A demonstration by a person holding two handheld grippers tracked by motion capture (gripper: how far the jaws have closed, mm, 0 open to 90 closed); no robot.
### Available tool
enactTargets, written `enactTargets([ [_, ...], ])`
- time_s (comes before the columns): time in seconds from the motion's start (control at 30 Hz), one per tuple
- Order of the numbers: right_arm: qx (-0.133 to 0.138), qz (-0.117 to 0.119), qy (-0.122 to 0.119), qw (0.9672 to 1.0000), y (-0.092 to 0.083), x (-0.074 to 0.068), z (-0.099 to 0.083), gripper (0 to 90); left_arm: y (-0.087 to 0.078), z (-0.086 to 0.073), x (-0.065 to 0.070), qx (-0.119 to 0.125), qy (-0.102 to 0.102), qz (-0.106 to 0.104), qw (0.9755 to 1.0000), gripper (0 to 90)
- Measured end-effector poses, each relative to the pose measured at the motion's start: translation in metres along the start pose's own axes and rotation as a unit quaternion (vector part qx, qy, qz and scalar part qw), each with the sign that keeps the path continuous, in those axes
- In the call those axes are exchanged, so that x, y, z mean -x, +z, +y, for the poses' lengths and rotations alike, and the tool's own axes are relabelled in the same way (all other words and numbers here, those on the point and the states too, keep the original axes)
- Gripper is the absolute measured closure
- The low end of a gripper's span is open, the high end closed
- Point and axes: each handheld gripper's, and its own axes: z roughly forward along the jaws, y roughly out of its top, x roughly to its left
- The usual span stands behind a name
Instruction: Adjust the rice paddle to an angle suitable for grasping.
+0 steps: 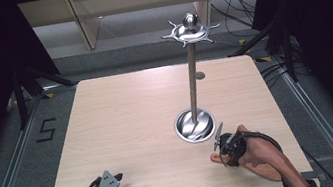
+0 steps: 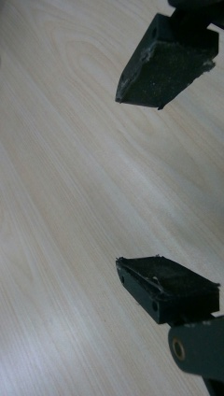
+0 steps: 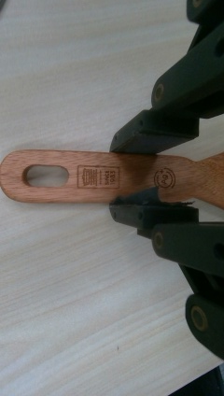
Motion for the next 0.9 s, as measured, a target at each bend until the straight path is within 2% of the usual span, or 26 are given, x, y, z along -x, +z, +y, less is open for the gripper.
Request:
enactTargets([
  [0.03,0.008,-0.002,-0.008,0.9999,-0.002,0.001,-0.002,66.7,0.001,-0.001,0.002,0.004,-0.01,-0.001,0.9999,15.9],
  [0.07,0.008,-0.002,0.011,0.9999,-0.005,-0.001,-0.003,66.8,-0.001,0.0,0.0,-0.003,0.001,-0.001,1.0,15.9],
  [0.13,0.033,0.003,0.03,0.999,-0.009,-0.003,-0.007,66.8,-0.002,0.0,0.001,-0.001,-0.013,-0.004,0.9999,15.9],
  [0.2,0.035,-0.001,0.028,0.999,-0.012,-0.003,-0.01,66.8,-0.001,0.0,0.001,0.0,-0.007,-0.003,1.0,16.0],
  [0.27,0.058,0.005,0.03,0.9978,-0.019,-0.004,-0.021,66.8,-0.001,-0.001,0.001,0.002,-0.012,-0.004,0.9999,16.0],
  [0.33,0.063,0.002,0.035,0.9974,-0.02,-0.004,-0.023,66.8,-0.001,0.0,0.001,-0.003,-0.009,-0.004,0.9999,16.0],
  [0.37,0.08,-0.01,0.039,0.996,-0.024,-0.005,-0.028,66.9,0.001,-0.001,0.003,0.011,-0.021,-0.002,0.9997,16.0],
  [0.4,0.088,-0.014,0.051,0.9947,-0.026,-0.006,-0.03,66.9,0.001,-0.001,0.004,0.011,-0.025,-0.004,0.9996,16.0],
  [0.43,0.096,-0.017,0.054,0.9938,-0.028,-0.006,-0.032,67.0,0.001,-0.001,0.004,0.011,-0.025,-0.004,0.9996,16.0],
  [0.47,0.096,-0.017,0.054,0.9938,-0.028,-0.006,-0.032,67.0,0.0,0.0,0.001,0.003,-0.009,-0.002,1.0,16.0],
  [0.5,0.118,-0.021,0.057,0.9911,-0.034,-0.004,-0.038,67.0,-0.002,0.0,0.001,-0.002,-0.008,-0.004,1.0,16.0],
  [0.53,0.133,-0.024,0.069,0.9884,-0.038,-0.003,-0.042,67.0,-0.001,-0.001,0.002,0.0,-0.018,-0.003,0.9998,16.0],
  [0.57,0.15,-0.02,0.077,0.9854,-0.042,-0.003,-0.047,67.1,0.0,-0.002,0.005,0.008,-0.038,-0.002,0.9993,16.0],
  [0.6,0.164,-0.021,0.078,0.9832,-0.047,-0.001,-0.053,67.1,0.001,-0.001,0.004,0.012,-0.023,-0.003,0.9997,16.0],
  [0.63,0.176,-0.016,0.096,0.9796,-0.051,0.0,-0.059,67.1,0.0,-0.001,0.003,0.009,-0.022,-0.004,0.9997,16.0],
  [0.67,0.194,-0.016,0.098,0.976,-0.055,0.002,-0.064,67.1,0.0,0.0,0.004,0.004,-0.02,-0.003,0.9998,16.0],
  [0.7,0.202,-0.016,0.114,0.9725,-0.059,0.002,-0.071,67.1,0.001,0.0,0.005,0.012,-0.028,-0.004,0.9995,16.0],
  [0.73,0.214,-0.014,0.114,0.97,-0.06,0.003,-0.075,67.1,-0.001,-0.001,0.004,-0.006,-0.016,-0.003,0.9998,16.0],
  [0.77,0.226,-0.014,0.117,0.9671,-0.061,0.004,-0.08,67.1,-0.001,-0.001,0.004,-0.004,-0.021,-0.002,0.9998,16.1],
  [0.8,0.232,-0.01,0.133,0.9635,-0.063,0.004,-0.085,67.1,-0.001,-0.001,0.004,-0.002,-0.023,-0.003,0.9997,16.0],
  [0.83,0.243,-0.011,0.135,0.9607,-0.065,0.005,-0.089,67.1,0.001,0.0,0.003,0.012,-0.017,-0.002,0.9998,16.0],
  [0.87,0.244,-0.008,0.149,0.9583,-0.067,0.004,-0.093,67.1,0.001,0.0,0.003,0.011,-0.022,-0.003,0.9997,16.1],
  [0.9,0.254,-0.014,0.15,0.9554,-0.069,0.006,-0.096,67.1,0.001,-0.001,0.004,0.008,-0.022,-0.003,0.9997,16.1],
])
